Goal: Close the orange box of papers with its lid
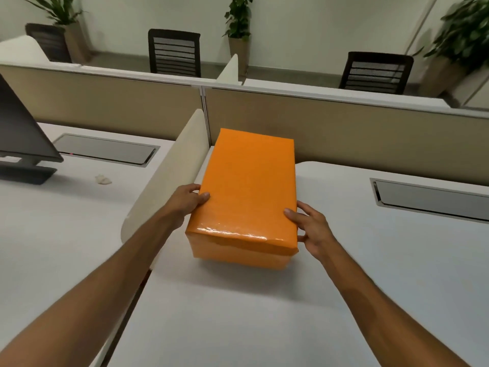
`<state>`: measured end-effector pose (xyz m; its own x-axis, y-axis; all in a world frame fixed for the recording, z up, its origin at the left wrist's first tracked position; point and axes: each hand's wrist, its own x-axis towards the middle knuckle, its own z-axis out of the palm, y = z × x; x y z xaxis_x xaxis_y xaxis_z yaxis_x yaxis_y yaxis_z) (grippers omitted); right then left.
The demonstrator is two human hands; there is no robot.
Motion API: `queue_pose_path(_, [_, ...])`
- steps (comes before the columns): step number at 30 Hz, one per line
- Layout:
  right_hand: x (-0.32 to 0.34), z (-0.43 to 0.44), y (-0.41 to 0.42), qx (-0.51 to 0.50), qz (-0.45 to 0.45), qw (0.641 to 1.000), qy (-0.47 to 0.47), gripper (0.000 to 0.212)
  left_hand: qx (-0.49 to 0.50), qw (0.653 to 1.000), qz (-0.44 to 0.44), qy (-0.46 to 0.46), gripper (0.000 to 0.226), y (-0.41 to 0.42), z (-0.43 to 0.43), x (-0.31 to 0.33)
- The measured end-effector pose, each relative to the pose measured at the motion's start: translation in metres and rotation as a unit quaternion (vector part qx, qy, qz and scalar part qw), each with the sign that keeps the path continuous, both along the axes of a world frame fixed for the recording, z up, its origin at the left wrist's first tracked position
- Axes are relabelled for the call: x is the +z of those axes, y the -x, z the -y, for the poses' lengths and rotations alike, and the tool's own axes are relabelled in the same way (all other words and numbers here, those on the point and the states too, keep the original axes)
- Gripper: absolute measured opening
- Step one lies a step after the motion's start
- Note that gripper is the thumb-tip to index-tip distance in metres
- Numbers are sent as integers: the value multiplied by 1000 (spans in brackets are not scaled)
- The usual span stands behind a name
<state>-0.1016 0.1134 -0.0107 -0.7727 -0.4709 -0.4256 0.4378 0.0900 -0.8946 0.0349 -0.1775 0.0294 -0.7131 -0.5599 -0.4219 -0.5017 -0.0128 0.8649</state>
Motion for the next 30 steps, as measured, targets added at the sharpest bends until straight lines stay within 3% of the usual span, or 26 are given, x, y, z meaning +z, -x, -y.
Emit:
queue_pose_path(9, [-17, 59, 25, -12, 2, 1000, -9, 76, 23, 1000, 10, -7, 37, 31, 51, -14])
queue_pose_path(25, [-20, 86, 49, 3, -22, 999, -39, 69, 28, 999, 30, 0, 45, 53, 72, -10])
queue_pose_path(30, [-15, 88, 48, 8, -73, 992, -99, 63, 27, 995, 48, 89, 52, 51, 59, -4])
